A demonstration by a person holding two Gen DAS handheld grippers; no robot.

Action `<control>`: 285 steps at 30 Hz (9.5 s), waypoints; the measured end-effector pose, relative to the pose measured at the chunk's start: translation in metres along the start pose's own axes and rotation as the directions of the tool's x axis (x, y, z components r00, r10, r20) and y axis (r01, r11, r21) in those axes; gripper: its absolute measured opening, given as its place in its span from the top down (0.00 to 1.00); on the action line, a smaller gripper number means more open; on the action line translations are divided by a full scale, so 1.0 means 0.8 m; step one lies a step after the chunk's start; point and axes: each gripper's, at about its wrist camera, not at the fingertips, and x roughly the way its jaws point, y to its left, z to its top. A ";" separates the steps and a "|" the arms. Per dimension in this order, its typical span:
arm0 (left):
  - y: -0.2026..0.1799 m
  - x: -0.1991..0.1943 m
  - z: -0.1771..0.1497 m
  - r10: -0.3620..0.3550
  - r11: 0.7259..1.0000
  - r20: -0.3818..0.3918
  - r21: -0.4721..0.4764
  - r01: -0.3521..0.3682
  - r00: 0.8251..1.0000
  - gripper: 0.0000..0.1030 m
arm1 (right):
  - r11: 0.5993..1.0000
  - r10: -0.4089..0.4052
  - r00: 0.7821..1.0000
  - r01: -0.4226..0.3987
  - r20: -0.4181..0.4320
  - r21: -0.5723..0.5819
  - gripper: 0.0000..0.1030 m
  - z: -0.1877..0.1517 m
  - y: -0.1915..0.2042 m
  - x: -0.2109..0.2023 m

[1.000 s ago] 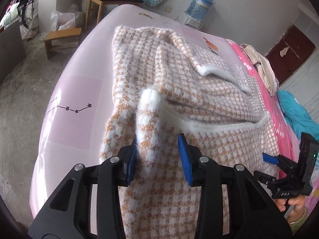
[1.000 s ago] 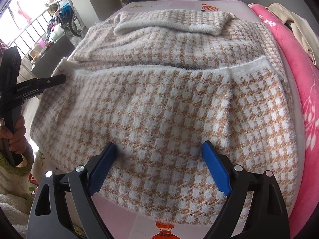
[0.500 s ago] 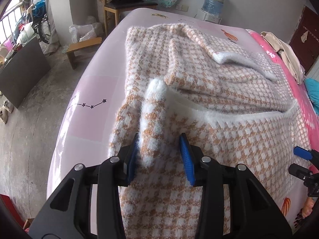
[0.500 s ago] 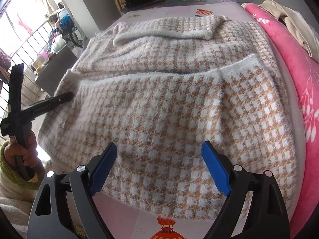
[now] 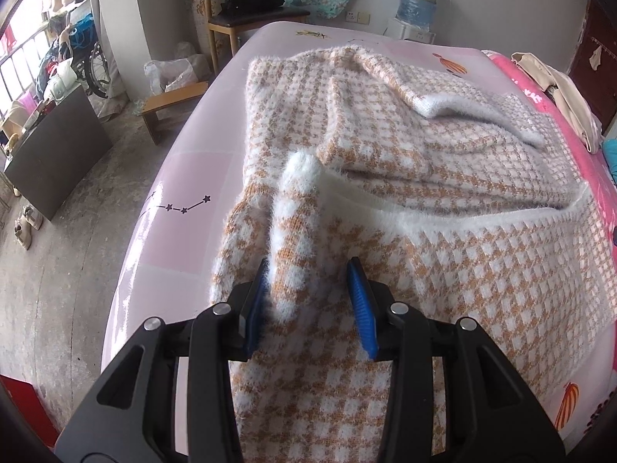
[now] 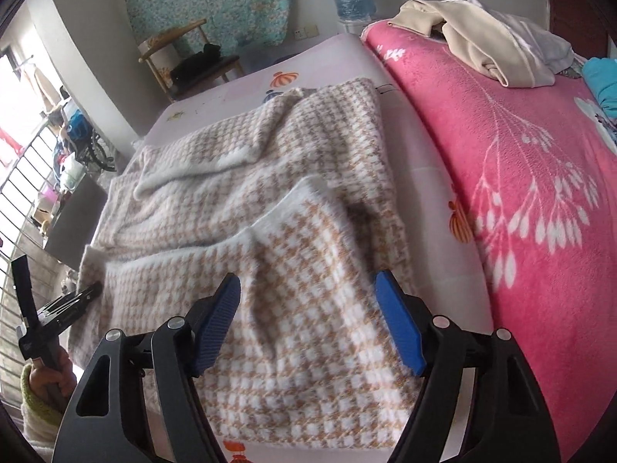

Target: Fold large clothes

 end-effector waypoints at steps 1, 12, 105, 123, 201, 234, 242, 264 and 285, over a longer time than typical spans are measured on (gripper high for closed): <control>0.000 0.000 0.000 0.003 1.000 0.001 0.002 -0.003 1.000 0.62 | 1.000 -0.009 1.000 0.009 -0.001 0.000 0.31 0.000 -0.002 0.000; -0.003 -0.001 -0.001 0.018 1.000 0.004 0.012 -0.018 1.000 0.62 | 0.999 -0.041 0.999 0.041 -0.020 -0.009 0.33 0.010 -0.004 0.014; 0.001 0.004 0.006 0.001 1.000 -0.037 0.012 -0.001 0.999 0.61 | 0.947 -0.216 0.964 0.169 -0.153 -0.272 0.78 0.005 0.065 0.080; -0.003 0.005 0.008 0.025 1.000 -0.062 0.015 -0.024 0.998 0.61 | 0.935 -0.249 0.957 0.198 -0.147 -0.295 0.78 0.000 0.074 0.077; -0.043 -0.051 -0.005 0.147 0.975 0.089 0.155 -0.159 0.985 0.92 | 0.860 -0.349 0.935 0.344 0.057 -0.376 0.93 -0.032 0.122 -0.002; -0.029 -0.197 0.140 0.054 0.982 0.550 0.121 -0.144 0.834 0.93 | 0.828 -0.278 0.818 0.470 0.504 -0.306 0.93 0.097 0.170 -0.125; -0.008 -0.043 0.278 -0.003 0.995 0.338 0.098 -0.032 0.941 0.93 | 0.901 -0.199 0.934 0.294 0.298 -0.320 0.93 0.229 0.134 0.025; 0.076 -0.014 0.243 -0.176 0.976 0.115 -0.107 0.188 0.978 0.27 | 0.984 0.139 0.990 -0.142 0.040 0.110 0.41 0.209 -0.012 0.042; -0.034 -0.223 0.021 -0.105 0.994 0.247 0.063 0.092 0.963 0.08 | 0.944 -0.039 0.960 0.127 0.278 -0.304 0.06 -0.046 0.206 -0.167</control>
